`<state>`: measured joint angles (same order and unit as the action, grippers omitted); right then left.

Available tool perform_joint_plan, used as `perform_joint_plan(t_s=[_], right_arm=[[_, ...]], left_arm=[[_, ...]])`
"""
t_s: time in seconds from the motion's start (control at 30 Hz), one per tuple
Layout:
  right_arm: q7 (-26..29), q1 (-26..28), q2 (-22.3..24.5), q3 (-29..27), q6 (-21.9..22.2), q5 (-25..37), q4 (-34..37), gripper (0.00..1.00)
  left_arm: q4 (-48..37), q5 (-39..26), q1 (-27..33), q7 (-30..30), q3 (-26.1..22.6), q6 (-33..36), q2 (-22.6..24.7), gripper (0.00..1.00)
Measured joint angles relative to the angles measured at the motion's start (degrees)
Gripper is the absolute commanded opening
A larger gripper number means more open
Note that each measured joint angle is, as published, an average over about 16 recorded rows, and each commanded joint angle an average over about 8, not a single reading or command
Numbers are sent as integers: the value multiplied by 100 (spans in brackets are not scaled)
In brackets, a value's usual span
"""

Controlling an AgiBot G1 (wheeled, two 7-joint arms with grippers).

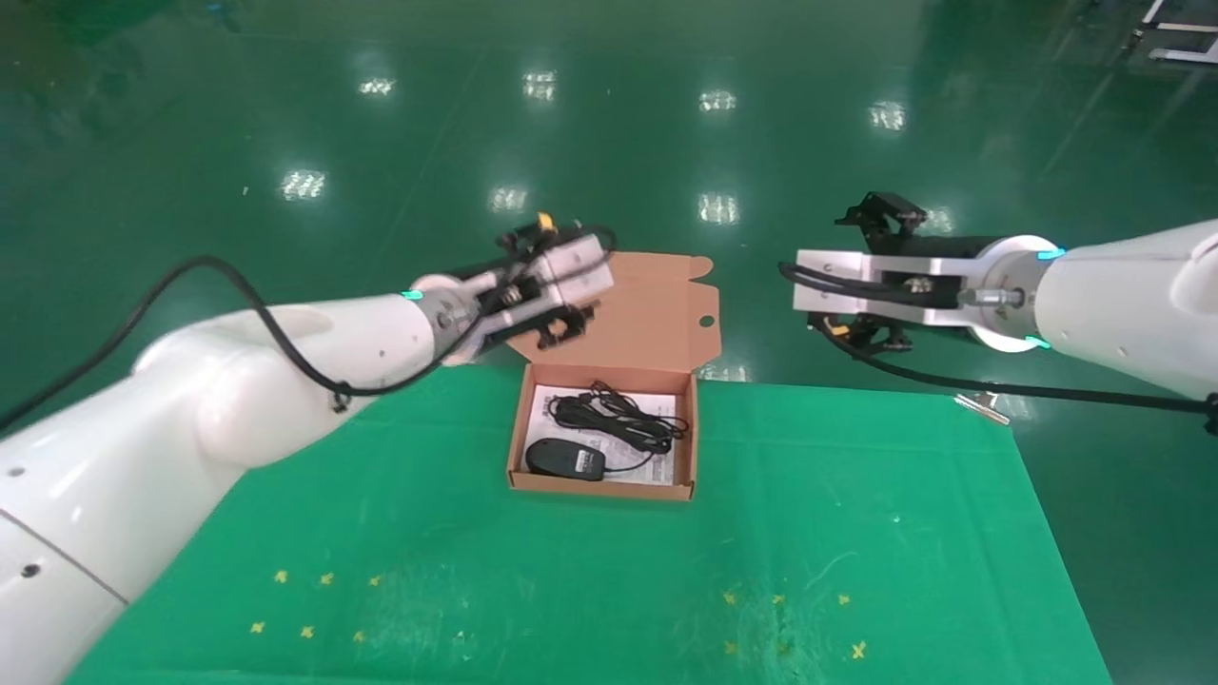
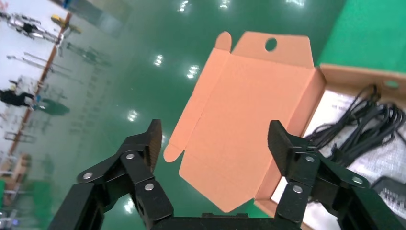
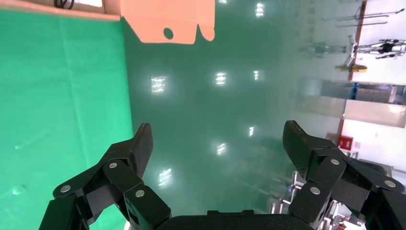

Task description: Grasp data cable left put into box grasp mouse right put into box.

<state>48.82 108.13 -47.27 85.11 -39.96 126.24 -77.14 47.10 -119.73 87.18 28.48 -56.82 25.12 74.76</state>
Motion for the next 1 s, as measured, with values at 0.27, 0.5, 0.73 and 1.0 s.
perform_joint_plan(t_s=[0.27, 0.5, 0.73, 1.0], right_arm=[[-326, -299, 83, -530, -433, -650, 8, 100], [-740, -817, 219, -1288, -926, -1577, 49, 100], [-1170, -1355, 360, -2076, -1437, -2538, 92, 100], [-1447, -1701, 451, -2583, -1766, -3157, 120, 100]], left_arm=[[155, 621, -137, -99, 362, 459, -305, 100], [449, 1467, -424, -297, 801, 1120, -739, 100], [755, 2346, -721, -502, 1257, 1807, -1189, 100], [952, 2912, -913, -634, 1551, 2249, -1478, 100]])
